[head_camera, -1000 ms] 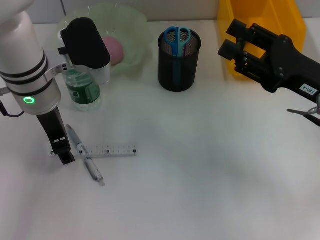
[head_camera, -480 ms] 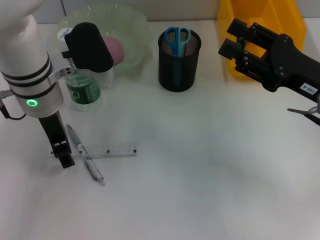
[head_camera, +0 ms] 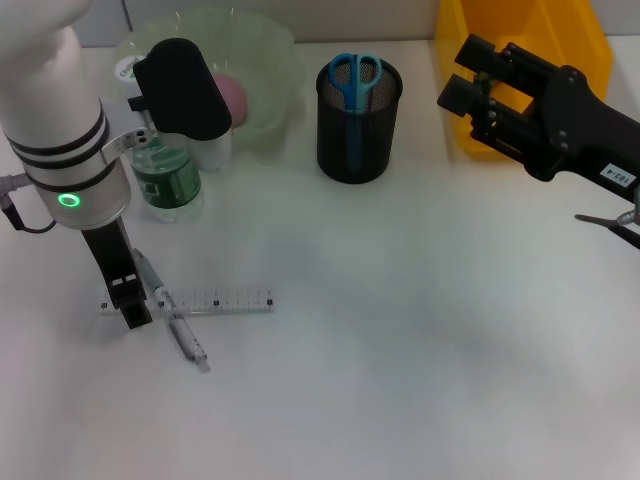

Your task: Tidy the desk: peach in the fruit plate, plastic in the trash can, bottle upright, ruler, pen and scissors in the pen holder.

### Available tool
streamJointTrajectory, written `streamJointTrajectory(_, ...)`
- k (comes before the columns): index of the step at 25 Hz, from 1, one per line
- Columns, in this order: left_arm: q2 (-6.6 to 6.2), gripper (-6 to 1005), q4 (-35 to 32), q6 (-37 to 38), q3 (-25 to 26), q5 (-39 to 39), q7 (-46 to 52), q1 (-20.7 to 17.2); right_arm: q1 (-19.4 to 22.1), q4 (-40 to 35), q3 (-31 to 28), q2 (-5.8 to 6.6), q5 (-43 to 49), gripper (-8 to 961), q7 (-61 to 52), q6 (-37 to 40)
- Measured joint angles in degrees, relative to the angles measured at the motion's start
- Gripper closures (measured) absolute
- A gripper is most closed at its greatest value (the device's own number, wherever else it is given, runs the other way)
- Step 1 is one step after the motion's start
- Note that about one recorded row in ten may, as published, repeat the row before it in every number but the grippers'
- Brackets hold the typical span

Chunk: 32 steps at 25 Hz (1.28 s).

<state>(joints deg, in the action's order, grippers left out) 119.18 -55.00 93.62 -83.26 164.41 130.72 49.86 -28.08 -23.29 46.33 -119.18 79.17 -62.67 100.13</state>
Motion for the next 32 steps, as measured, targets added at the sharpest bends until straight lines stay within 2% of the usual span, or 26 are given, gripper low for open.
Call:
streamJointTrajectory(11,0.00,322,1.09,0.24,-0.27,-0.06,0.10,0.92,-0.48,-0.03,-0.02,0.00,-0.07,345,0.00,-0.12)
streamJointTrajectory(24,0.00,497,2.34,0.25,-1.29,-0.27,-0.26,1.75,-0.58,0.00,-0.02,0.07,-0.58,345,0.00,-0.07)
streamJointTrajectory(32,0.00,553,2.80,0.54,-2.29,-0.29,0.15,1.90,-0.57,0.00,-0.02,0.09,-0.69,345,0.00,-0.03)
